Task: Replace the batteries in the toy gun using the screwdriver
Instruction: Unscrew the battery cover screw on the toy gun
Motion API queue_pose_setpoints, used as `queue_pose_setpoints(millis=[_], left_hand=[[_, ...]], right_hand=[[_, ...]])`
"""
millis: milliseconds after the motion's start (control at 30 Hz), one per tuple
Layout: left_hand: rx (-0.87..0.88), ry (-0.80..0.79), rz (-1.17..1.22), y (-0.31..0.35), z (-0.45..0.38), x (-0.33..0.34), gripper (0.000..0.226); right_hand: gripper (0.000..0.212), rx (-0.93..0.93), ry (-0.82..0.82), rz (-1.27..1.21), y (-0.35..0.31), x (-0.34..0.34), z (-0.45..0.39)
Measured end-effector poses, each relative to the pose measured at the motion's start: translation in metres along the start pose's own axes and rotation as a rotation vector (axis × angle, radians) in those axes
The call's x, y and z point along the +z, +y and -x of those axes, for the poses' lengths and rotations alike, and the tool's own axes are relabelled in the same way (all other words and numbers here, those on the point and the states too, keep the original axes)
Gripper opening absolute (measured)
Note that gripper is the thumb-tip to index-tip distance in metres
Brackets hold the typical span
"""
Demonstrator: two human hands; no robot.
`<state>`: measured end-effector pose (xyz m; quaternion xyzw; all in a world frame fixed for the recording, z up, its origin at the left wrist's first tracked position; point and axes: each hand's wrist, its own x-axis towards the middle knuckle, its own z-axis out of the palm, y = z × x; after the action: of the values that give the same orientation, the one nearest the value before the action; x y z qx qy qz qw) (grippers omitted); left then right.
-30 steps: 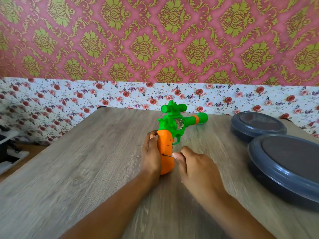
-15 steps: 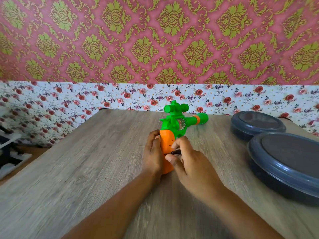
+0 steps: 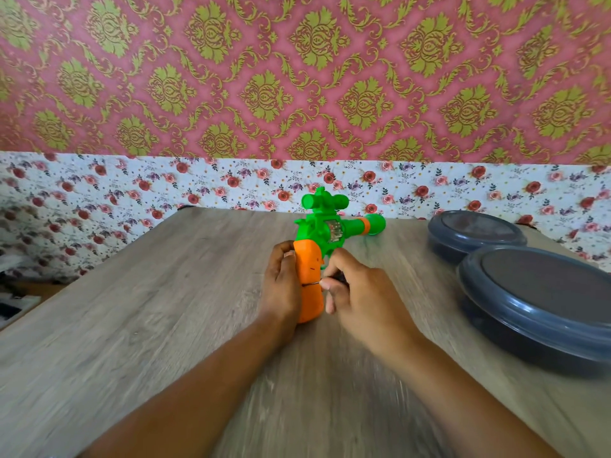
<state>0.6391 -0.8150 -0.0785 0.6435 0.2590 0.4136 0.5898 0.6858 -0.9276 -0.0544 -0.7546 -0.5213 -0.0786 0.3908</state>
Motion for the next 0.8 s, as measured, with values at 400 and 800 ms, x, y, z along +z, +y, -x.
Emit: queue_pose_setpoints(millis=[400,800], left_hand=[[-0.009,-0.007,-0.006,0.0023,0.0012,-0.0019,0.026],[-0.043,-0.008,0.055,-0.0019,-0.0042,-0.0013,0.023]], right_hand=[[0.033,0.121,-0.041,0.299,-0.0025,-0.0006,0.0011],[0.012,-0.005,-0.063,0.123,-0.0023,0.003,0.0002]])
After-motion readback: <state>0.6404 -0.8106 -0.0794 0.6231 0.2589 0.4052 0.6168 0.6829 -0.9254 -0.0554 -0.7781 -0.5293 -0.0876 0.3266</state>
